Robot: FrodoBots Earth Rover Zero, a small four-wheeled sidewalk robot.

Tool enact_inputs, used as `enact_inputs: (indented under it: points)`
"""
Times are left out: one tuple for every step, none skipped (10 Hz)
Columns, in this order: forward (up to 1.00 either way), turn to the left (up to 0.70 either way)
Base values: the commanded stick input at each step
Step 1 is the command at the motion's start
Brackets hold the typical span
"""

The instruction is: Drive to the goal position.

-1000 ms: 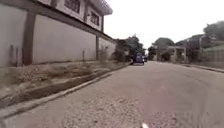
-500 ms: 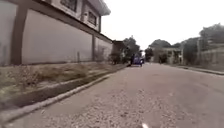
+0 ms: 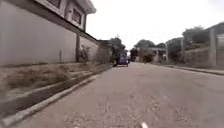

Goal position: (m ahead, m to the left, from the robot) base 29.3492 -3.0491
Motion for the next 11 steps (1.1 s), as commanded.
enact_inputs:
  points:
    - [0.7, 0.0]
    - [0.7, 0.0]
    - [0.7, 0.0]
    - [0.7, 0.0]
    - [0.7, 0.0]
    - [0.7, 0.0]
    - [0.7, 0.0]
    - [0.7, 0.0]
    - [0.7, 0.0]
    - [0.7, 0.0]
    - [0.7, 0.0]
